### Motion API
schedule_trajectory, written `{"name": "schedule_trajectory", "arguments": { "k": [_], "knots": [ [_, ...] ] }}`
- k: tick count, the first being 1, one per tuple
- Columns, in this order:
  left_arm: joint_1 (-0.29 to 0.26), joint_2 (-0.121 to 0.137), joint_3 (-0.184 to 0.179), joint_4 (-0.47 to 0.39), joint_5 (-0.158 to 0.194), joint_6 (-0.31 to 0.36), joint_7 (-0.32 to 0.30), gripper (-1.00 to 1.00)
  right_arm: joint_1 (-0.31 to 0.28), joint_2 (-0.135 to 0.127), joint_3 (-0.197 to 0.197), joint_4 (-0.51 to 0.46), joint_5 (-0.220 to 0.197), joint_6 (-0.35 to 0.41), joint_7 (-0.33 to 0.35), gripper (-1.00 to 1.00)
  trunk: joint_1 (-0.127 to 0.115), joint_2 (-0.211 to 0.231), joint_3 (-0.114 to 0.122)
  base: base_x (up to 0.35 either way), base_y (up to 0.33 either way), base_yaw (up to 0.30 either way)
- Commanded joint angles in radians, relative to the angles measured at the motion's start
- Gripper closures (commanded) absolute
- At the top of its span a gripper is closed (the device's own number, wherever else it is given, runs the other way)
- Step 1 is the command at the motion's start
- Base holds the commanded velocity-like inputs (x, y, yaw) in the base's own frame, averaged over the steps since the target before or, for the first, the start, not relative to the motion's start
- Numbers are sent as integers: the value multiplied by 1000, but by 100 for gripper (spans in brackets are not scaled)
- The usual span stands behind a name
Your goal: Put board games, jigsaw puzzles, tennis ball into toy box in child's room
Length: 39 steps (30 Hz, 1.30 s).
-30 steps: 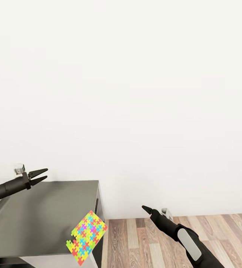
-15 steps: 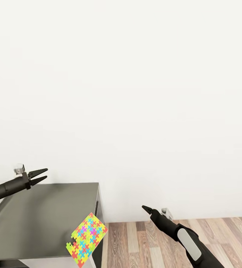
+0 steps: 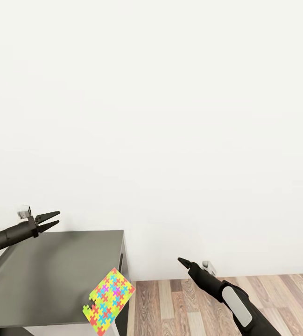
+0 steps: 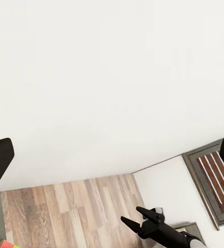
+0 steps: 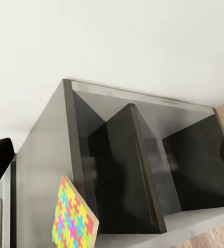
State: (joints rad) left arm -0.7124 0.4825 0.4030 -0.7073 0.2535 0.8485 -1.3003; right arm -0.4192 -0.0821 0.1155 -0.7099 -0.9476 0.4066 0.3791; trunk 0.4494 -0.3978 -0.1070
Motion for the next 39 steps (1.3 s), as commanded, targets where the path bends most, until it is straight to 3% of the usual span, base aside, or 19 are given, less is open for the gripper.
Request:
{"name": "schedule_trajectory", "arguments": {
  "k": [1,25,31,35,37,39],
  "knots": [
    [-1,0,1,0,2,9,-2,-100,-1,-1,3,0,-7,3,0,-100,1,-2,-2,0,0,0],
    [-1,-2,0,0,2,9,-2,-100,-1,2,0,1,0,2,-32,-100,1,-2,-2,0,0,0],
    [-1,-4,-1,0,3,9,-2,-100,-1,17,0,0,11,21,-31,-100,1,-2,-2,0,0,0],
    [-1,-7,-30,0,3,10,-4,-100,-11,24,0,2,13,163,-33,-100,1,-2,-2,0,0,0],
    [-1,-8,-67,0,3,11,-10,-100,-15,29,0,2,15,246,-34,-100,1,-2,-2,0,0,0],
    [-1,-8,-88,0,3,12,-17,-100,-17,31,0,3,16,279,-35,-100,1,-2,-2,0,0,0]
  ]
}}
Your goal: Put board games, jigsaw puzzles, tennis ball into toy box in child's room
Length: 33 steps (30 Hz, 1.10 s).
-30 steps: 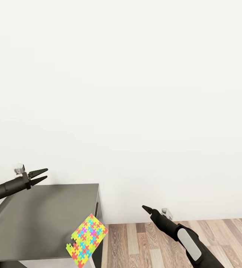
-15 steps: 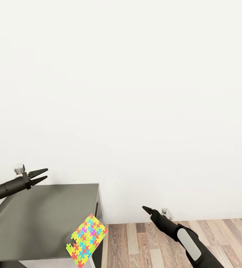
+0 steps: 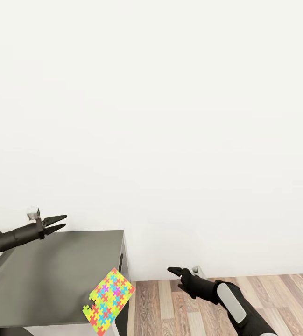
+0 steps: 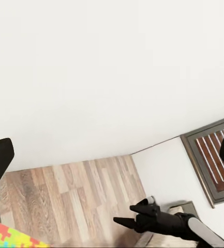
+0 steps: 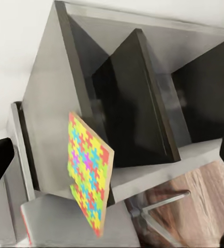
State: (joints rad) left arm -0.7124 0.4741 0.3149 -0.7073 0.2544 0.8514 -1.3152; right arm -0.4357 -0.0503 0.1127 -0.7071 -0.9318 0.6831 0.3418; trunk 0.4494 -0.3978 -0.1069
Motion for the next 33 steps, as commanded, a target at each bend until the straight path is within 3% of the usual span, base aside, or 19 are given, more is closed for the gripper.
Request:
{"name": "schedule_trajectory", "arguments": {
  "k": [1,10,17,22,26,33],
  "knots": [
    [-1,0,-9,0,2,11,-5,-100,-2,0,2,0,0,15,2,-100,1,-2,-2,0,0,0],
    [-1,0,-26,-31,3,21,-11,-100,-20,6,2,1,-1,57,-8,-100,1,-2,-2,0,0,0],
    [0,0,-46,-108,4,89,-19,-100,-25,27,17,1,1,75,-39,-100,27,-51,-24,0,0,0],
    [15,0,-90,-183,4,133,-87,-100,-35,32,37,1,-1,77,-72,-100,47,-86,-40,0,0,0],
    [49,0,-114,-277,4,167,-162,-100,-61,64,57,4,2,78,-99,-100,62,-114,-52,0,0,0],
    [107,0,-121,-414,4,193,-196,-100,-151,87,110,52,72,115,-196,-100,89,-163,-74,0,0,0]
  ]
}}
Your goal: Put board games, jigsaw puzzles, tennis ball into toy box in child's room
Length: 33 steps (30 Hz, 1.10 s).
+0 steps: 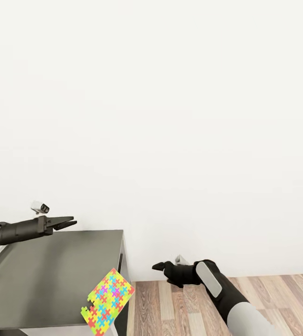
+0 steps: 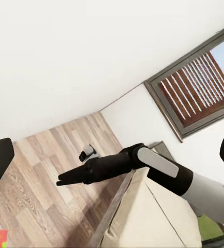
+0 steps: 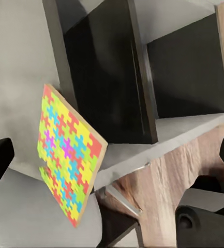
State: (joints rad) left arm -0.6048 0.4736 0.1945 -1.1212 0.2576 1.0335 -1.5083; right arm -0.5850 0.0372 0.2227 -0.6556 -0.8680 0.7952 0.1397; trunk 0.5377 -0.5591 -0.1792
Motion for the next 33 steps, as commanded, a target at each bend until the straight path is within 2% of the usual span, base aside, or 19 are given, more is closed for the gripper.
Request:
{"name": "schedule_trajectory", "arguments": {
  "k": [1,10,18,25,33],
  "knots": [
    [2,0,0,-6,0,11,-4,-100,-9,-2,3,3,13,8,2,-100,4,-9,-5,0,0,0],
    [6,0,1,-17,-2,13,-6,-100,-21,-6,3,7,23,0,-4,-100,39,-72,-33,0,0,0],
    [7,1,3,-16,-2,13,-6,-100,-21,-12,5,5,24,-50,8,-100,69,-128,-58,0,0,0],
    [7,-1,1,-16,-3,13,-6,-100,-16,-1,20,-3,29,-69,5,-100,96,-177,-80,0,0,0],
    [8,-1,2,-15,-3,13,-6,-100,-11,-2,19,-7,17,-73,23,-100,127,-233,-105,0,0,0]
  ]
}}
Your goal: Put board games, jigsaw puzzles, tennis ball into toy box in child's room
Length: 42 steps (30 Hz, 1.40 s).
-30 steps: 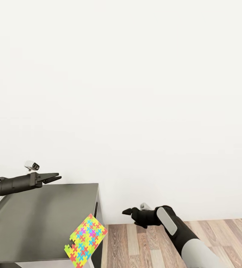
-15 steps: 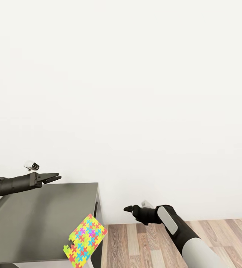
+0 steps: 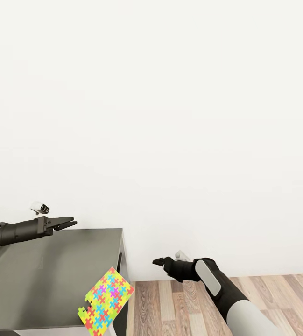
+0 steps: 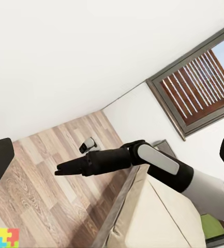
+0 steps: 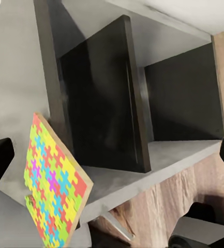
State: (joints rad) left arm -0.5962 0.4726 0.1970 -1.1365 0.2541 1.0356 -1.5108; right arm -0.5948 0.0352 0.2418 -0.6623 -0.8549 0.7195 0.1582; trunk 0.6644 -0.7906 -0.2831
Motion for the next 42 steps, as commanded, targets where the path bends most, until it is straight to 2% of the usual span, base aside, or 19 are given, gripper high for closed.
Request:
{"name": "schedule_trajectory", "arguments": {
  "k": [1,4,8,12,22,28,35,42],
  "knots": [
    [-1,1,0,0,1,11,-3,-100,-1,-2,0,0,4,5,14,-100,4,-8,-5,0,0,0],
    [-1,0,0,0,2,11,-3,-100,0,-8,-4,2,0,31,112,-100,16,-29,-14,0,0,0],
    [0,-1,0,0,2,11,-3,-100,0,-13,-3,9,10,59,310,-100,31,-57,-27,0,0,0],
    [0,0,2,0,1,11,-3,-100,0,-19,-3,16,14,63,379,-100,46,-85,-39,0,0,0],
    [0,1,3,0,2,11,-3,-100,0,-24,8,53,18,47,392,-100,85,-155,-70,0,0,0],
    [0,-1,3,0,2,11,-3,-100,0,-23,9,116,25,-16,392,-100,108,-197,-89,0,0,0],
    [0,0,3,0,3,11,-3,-100,0,-15,8,142,105,-58,393,-100,134,-246,-111,0,0,0],
    [0,0,4,0,3,10,-3,-100,-2,-4,6,144,132,-55,393,-100,161,-295,-133,0,0,0]
  ]
}}
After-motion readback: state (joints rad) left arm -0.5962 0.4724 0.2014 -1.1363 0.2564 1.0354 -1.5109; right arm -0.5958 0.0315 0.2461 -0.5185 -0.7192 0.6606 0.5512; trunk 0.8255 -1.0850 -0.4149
